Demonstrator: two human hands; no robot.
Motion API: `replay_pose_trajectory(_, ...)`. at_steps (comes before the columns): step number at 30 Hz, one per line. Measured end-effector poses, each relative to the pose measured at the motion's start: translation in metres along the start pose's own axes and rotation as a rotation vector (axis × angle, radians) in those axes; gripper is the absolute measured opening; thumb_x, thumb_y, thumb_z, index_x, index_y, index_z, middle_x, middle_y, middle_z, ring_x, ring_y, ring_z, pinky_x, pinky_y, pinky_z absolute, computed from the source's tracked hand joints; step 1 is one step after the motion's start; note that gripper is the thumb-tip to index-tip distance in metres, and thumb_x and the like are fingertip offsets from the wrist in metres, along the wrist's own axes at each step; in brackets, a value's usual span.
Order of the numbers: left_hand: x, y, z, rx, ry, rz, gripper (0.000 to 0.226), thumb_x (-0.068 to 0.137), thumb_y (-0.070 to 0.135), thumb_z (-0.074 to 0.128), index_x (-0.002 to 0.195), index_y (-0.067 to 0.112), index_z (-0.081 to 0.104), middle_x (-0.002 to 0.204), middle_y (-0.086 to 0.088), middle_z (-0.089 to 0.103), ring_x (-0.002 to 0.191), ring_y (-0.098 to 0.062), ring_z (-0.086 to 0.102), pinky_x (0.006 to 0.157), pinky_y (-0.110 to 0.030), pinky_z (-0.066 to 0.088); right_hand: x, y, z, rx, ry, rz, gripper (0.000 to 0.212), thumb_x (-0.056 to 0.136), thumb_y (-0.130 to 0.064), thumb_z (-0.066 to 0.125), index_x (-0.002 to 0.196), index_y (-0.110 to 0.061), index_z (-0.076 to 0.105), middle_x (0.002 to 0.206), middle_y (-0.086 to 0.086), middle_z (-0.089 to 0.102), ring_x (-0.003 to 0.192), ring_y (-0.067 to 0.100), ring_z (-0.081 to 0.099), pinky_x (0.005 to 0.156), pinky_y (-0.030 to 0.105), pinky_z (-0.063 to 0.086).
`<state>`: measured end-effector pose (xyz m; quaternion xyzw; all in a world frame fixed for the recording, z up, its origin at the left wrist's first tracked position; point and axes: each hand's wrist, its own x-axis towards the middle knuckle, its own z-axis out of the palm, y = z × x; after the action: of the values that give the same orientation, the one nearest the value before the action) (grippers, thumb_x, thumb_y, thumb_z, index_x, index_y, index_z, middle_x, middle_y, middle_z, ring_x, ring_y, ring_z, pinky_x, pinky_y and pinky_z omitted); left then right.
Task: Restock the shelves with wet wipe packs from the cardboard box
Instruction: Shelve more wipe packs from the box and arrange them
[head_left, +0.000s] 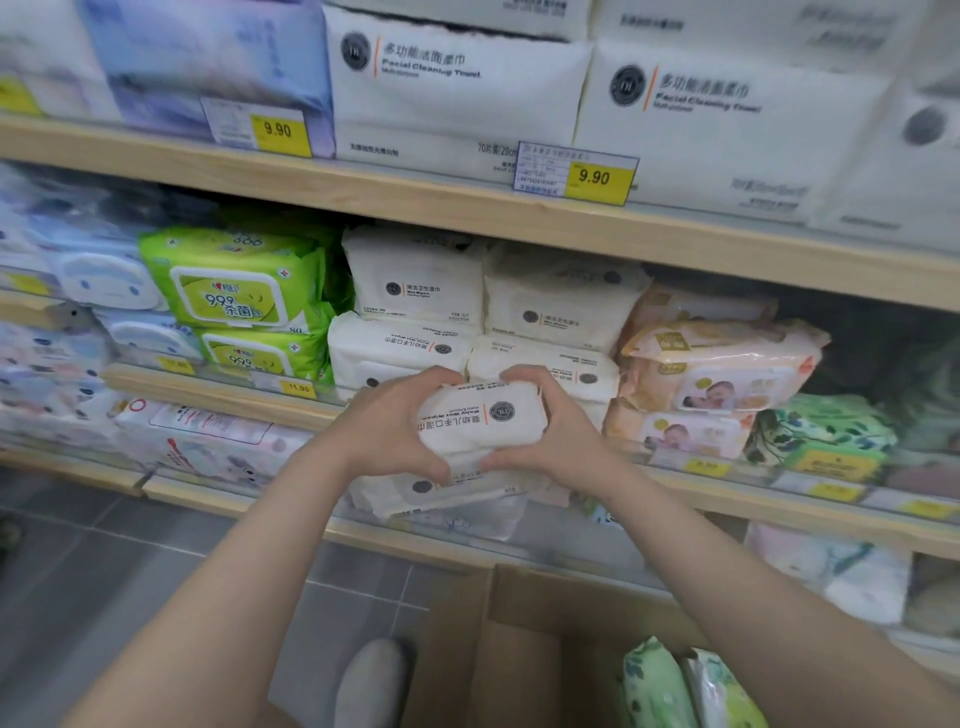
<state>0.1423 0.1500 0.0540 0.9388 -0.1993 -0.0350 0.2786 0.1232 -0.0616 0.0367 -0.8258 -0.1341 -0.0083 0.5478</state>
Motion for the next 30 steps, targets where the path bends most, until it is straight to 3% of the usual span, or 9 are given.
replay_pose_trajectory(3, -0.002, -0.003, -0.006, 0.073, 0.227, 0.016, 0.095, 0.036, 0.058, 0.080, 0.123, 0.041, 0.045, 0.122, 0.017, 0.050, 0.116, -0.012, 0.045, 0.100, -0.040, 0.037, -0.006, -0.004, -0.003, 0.022, 0.140, 0.004, 0.067, 0.052, -0.010, 0.090, 0.102, -0.027, 0.050, 0.096, -0.013, 0.053, 0.082, 0.005, 0.051, 0.065, 0.015, 0.044)
replay_pose_trajectory(6, -0.003, -0.016, -0.013, -0.157, 0.474, -0.242, 0.105, 0.046, 0.052, 0.088, 0.135, 0.024, 0.039, 0.136, 0.001, 0.043, 0.127, -0.020, 0.037, 0.103, -0.040, 0.036, -0.005, -0.013, -0.012, 0.020, 0.286, 0.011, 0.063, 0.055, -0.013, 0.089, 0.102, -0.023, 0.049, 0.093, -0.019, 0.051, 0.075, -0.004, 0.046, 0.060, 0.010, 0.039)
replay_pose_trajectory(9, -0.007, -0.021, -0.010, -0.635, 0.303, -0.522, 0.080, 0.064, 0.049, 0.079, 0.129, 0.017, 0.044, 0.129, -0.007, 0.052, 0.114, -0.022, 0.053, 0.093, -0.039, 0.048, 0.000, -0.022, -0.017, 0.058, 0.320, 0.004, 0.064, 0.056, -0.009, 0.088, 0.107, -0.018, 0.049, 0.091, -0.016, 0.052, 0.077, -0.001, 0.049, 0.061, 0.009, 0.042)
replay_pose_trajectory(12, -0.007, -0.010, -0.002, -0.948, 0.276, -0.445, 0.036, 0.082, 0.035, 0.068, 0.110, 0.017, 0.056, 0.108, -0.009, 0.063, 0.097, -0.021, 0.064, 0.079, -0.044, 0.057, 0.012, -0.027, -0.012, 0.068, 0.348, -0.019, 0.072, 0.054, -0.009, 0.089, 0.109, -0.025, 0.046, 0.097, -0.012, 0.055, 0.085, 0.003, 0.054, 0.069, 0.012, 0.046)
replay_pose_trajectory(15, 0.003, -0.014, -0.014, -0.997, 0.479, -0.341, 0.019, 0.087, 0.026, 0.064, 0.103, 0.017, 0.059, 0.091, 0.001, 0.063, 0.086, -0.013, 0.065, 0.075, -0.037, 0.059, 0.038, -0.038, 0.002, 0.064, 0.371, -0.040, 0.086, 0.054, -0.015, 0.090, 0.117, -0.034, 0.036, 0.109, -0.006, 0.052, 0.095, 0.004, 0.053, 0.078, 0.013, 0.047)
replay_pose_trajectory(18, 0.018, -0.031, -0.035, -1.020, 0.633, -0.271, 0.010, 0.088, 0.023, 0.063, 0.097, 0.023, 0.059, 0.092, 0.005, 0.063, 0.082, -0.005, 0.065, 0.073, -0.029, 0.058, 0.077, -0.049, 0.016, 0.111, 0.356, -0.078, 0.084, 0.056, -0.015, 0.090, 0.119, -0.022, 0.034, 0.113, -0.003, 0.053, 0.097, 0.001, 0.055, 0.079, 0.011, 0.049)
replay_pose_trajectory(21, 0.041, -0.056, -0.043, -1.048, 0.685, -0.267, 0.021, 0.087, 0.022, 0.064, 0.106, 0.026, 0.058, 0.105, 0.007, 0.065, 0.093, -0.005, 0.063, 0.083, -0.030, 0.054, 0.119, -0.048, 0.030, 0.018, 0.318, -0.047, 0.067, 0.063, -0.024, 0.087, 0.111, -0.014, 0.040, 0.096, -0.011, 0.055, 0.085, 0.001, 0.055, 0.067, 0.008, 0.045)
replay_pose_trajectory(25, 0.063, -0.084, -0.030, -0.948, 0.638, -0.437, 0.081, 0.059, 0.055, 0.063, 0.133, 0.028, 0.042, 0.130, 0.005, 0.056, 0.118, -0.017, 0.054, 0.102, -0.044, 0.044, 0.149, -0.016, 0.049, -0.219, 0.290, -0.008, 0.058, 0.076, -0.032, 0.076, 0.118, -0.005, 0.045, 0.098, 0.003, 0.045, 0.088, 0.015, 0.045, 0.070, 0.023, 0.034)
replay_pose_trajectory(30, 0.061, -0.088, -0.028, -0.986, 0.590, -0.402, 0.062, 0.075, 0.038, 0.057, 0.134, 0.030, 0.042, 0.128, 0.006, 0.055, 0.117, -0.015, 0.053, 0.105, -0.043, 0.041, 0.150, 0.000, 0.048, -0.199, 0.310, -0.052, 0.062, 0.077, -0.029, 0.074, 0.127, -0.007, 0.044, 0.121, 0.008, 0.056, 0.111, 0.021, 0.051, 0.087, 0.025, 0.040)
